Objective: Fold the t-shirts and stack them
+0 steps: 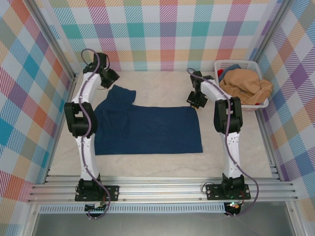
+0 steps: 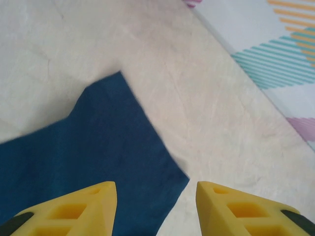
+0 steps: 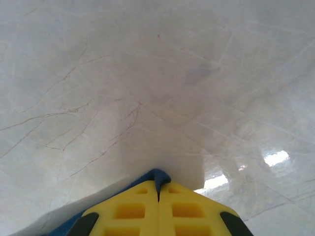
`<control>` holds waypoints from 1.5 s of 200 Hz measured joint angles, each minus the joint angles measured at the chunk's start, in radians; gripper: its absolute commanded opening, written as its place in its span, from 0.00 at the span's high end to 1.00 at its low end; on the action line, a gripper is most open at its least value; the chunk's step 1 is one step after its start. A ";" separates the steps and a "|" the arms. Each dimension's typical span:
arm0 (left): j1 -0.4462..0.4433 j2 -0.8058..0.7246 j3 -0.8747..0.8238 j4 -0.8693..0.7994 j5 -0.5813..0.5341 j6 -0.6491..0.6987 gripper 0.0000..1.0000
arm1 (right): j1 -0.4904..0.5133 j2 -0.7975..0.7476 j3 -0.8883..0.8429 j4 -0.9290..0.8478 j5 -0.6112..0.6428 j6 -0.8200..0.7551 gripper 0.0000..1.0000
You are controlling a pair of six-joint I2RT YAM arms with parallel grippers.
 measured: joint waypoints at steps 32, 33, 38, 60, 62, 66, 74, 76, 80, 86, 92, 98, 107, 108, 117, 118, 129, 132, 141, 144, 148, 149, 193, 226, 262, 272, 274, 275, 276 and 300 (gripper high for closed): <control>0.011 0.134 0.130 0.006 0.000 0.023 0.52 | 0.000 -0.036 -0.061 0.043 0.001 -0.013 1.00; 0.011 0.139 0.135 0.007 -0.001 0.025 0.52 | 0.000 -0.038 -0.063 0.044 0.001 -0.013 1.00; 0.011 0.161 0.152 0.008 -0.002 0.035 0.52 | 0.000 -0.042 -0.072 0.047 0.000 -0.013 1.00; 0.010 0.241 0.205 0.005 -0.024 0.065 0.50 | 0.000 -0.057 -0.098 0.060 -0.002 -0.013 1.00; 0.010 0.245 0.208 0.005 -0.027 0.068 0.50 | 0.000 -0.058 -0.100 0.061 -0.003 -0.013 1.00; 0.010 0.257 0.216 0.004 -0.035 0.072 0.50 | 0.000 -0.060 -0.104 0.065 -0.003 -0.013 1.00; 0.010 0.277 0.229 0.003 -0.050 0.080 0.50 | 0.000 -0.063 -0.109 0.069 -0.005 -0.013 1.00; 0.010 0.283 0.233 0.004 -0.056 0.085 0.50 | 0.000 -0.064 -0.110 0.070 -0.007 -0.013 1.00; 0.011 0.290 0.239 0.003 -0.063 0.087 0.49 | 0.000 -0.064 -0.111 0.072 -0.007 -0.013 1.00; 0.011 0.302 0.248 0.005 -0.076 0.092 0.49 | 0.000 -0.066 -0.113 0.073 -0.009 -0.013 1.00; 0.011 0.312 0.259 0.005 -0.089 0.095 0.49 | 0.000 -0.067 -0.116 0.075 -0.011 -0.013 1.00; 0.011 0.324 0.277 0.004 -0.103 0.098 0.49 | 0.000 -0.070 -0.121 0.079 -0.014 -0.013 1.00; 0.011 0.343 0.307 0.003 -0.125 0.101 0.48 | 0.000 -0.074 -0.128 0.082 -0.018 -0.013 1.00; 0.011 0.346 0.312 0.003 -0.128 0.101 0.48 | 0.000 -0.074 -0.129 0.083 -0.019 -0.013 1.00; 0.011 0.367 0.348 0.003 -0.151 0.103 0.48 | 0.000 -0.080 -0.140 0.089 -0.022 -0.013 1.00; 0.011 0.368 0.351 0.002 -0.152 0.104 0.48 | 0.000 -0.081 -0.141 0.089 -0.023 -0.013 1.00; 0.011 0.390 0.391 0.003 -0.169 0.107 0.48 | 0.000 -0.090 -0.155 0.094 -0.029 -0.012 1.00; 0.011 0.397 0.401 0.003 -0.170 0.109 0.48 | 0.000 -0.092 -0.158 0.094 -0.030 -0.012 1.00; 0.011 0.414 0.426 0.003 -0.171 0.110 0.48 | 0.000 -0.098 -0.169 0.096 -0.034 -0.012 1.00; 0.011 0.421 0.436 0.003 -0.170 0.111 0.49 | 0.000 -0.100 -0.172 0.096 -0.035 -0.012 1.00; 0.011 0.428 0.443 0.003 -0.170 0.112 0.50 | 0.000 -0.103 -0.176 0.096 -0.037 -0.011 1.00; 0.011 0.431 0.446 0.003 -0.169 0.112 0.50 | 0.000 -0.104 -0.177 0.096 -0.037 -0.011 1.00; 0.008 0.485 0.467 -0.015 -0.166 0.110 0.64 | 0.000 -0.120 -0.204 0.100 -0.049 -0.005 1.00; 0.000 0.487 0.476 -0.041 -0.172 0.113 0.77 | 0.000 -0.121 -0.205 0.102 -0.053 -0.005 1.00; -0.003 0.487 0.477 -0.056 -0.182 0.116 0.86 | 0.000 -0.122 -0.206 0.103 -0.056 -0.006 1.00; -0.003 0.487 0.477 -0.058 -0.181 0.116 0.91 | 0.000 -0.122 -0.207 0.104 -0.056 -0.006 1.00; -0.003 0.487 0.477 -0.058 -0.182 0.117 0.92 | 0.000 -0.122 -0.208 0.104 -0.056 -0.006 1.00; -0.003 0.487 0.477 -0.058 -0.182 0.116 0.92 | 0.000 -0.122 -0.208 0.105 -0.056 -0.006 1.00; -0.003 0.487 0.477 -0.058 -0.182 0.115 0.93 | 0.000 -0.122 -0.208 0.105 -0.056 -0.006 1.00; -0.006 0.487 0.477 -0.060 -0.188 0.121 1.00 | 0.000 -0.128 -0.219 0.116 -0.056 -0.006 1.00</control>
